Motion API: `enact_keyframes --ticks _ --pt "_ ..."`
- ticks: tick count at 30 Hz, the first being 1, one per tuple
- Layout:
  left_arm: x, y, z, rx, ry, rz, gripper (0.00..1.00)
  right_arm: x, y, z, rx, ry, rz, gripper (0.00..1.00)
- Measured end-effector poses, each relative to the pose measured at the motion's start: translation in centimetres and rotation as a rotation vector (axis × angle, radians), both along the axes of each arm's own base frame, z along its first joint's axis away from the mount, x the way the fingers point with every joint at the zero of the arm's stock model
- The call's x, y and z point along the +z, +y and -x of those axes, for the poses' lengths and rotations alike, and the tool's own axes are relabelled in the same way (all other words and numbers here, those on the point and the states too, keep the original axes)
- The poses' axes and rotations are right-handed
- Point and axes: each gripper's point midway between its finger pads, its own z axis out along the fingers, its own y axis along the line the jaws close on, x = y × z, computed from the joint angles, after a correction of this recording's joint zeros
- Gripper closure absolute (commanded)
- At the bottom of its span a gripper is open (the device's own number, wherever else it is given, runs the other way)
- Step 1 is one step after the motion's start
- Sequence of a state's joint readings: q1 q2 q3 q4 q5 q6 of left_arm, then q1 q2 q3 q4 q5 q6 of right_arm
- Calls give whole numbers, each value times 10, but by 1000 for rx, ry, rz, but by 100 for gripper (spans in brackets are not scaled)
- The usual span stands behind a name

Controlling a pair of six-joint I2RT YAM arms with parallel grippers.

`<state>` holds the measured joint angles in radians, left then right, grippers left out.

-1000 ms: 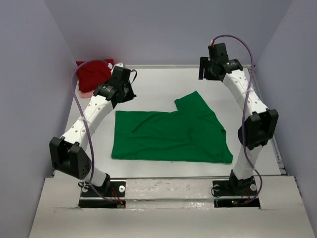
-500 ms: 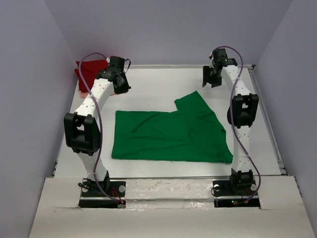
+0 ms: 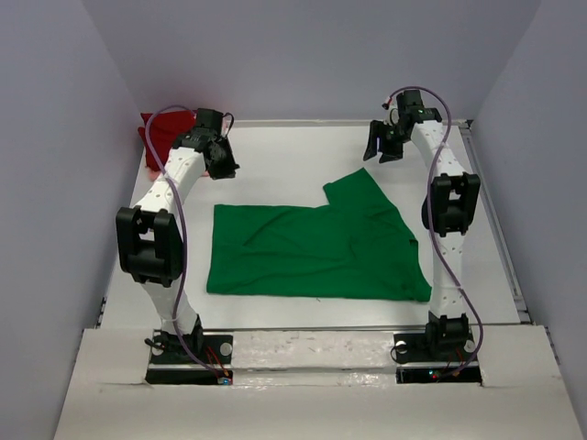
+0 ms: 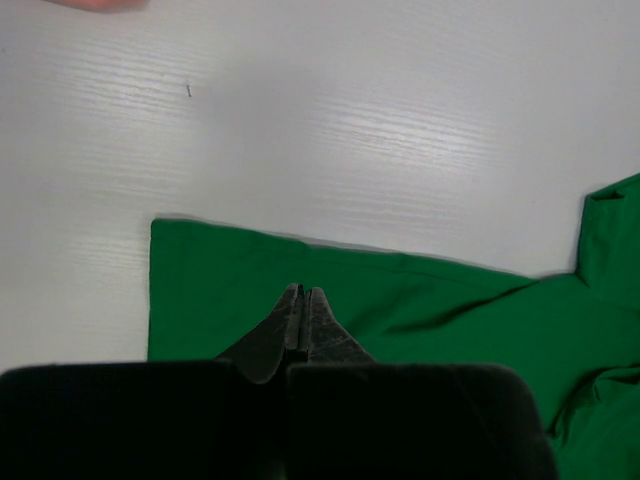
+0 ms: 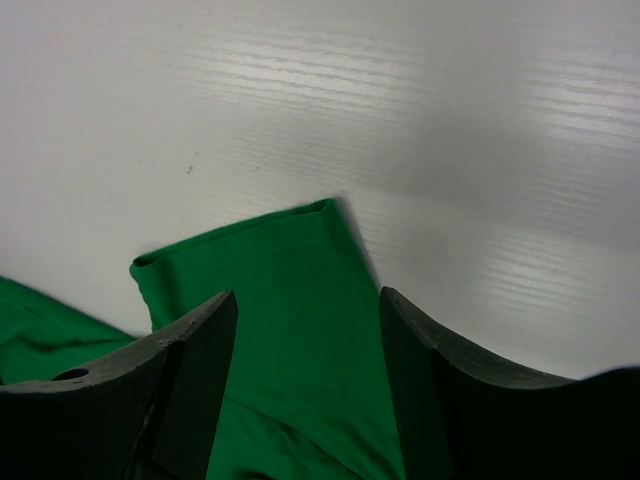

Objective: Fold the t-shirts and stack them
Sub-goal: Grap the side of the flattened tshirt furthest away from the robot with both arms

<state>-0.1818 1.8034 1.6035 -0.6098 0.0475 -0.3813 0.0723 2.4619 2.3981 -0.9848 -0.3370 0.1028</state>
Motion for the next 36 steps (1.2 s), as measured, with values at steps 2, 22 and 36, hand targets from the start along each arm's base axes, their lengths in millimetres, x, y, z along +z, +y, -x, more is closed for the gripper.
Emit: enact_keyframes --ticks 2,22,36 --pt "-4 3 2 1 13 4 100 0 2 0 8 5 -27 35" --pt "-7 3 7 -10 15 27 100 -51 2 0 -13 110 -95 39" --pt "-13 25 9 64 21 -51 100 -51 9 -3 -23 113 -143 53"
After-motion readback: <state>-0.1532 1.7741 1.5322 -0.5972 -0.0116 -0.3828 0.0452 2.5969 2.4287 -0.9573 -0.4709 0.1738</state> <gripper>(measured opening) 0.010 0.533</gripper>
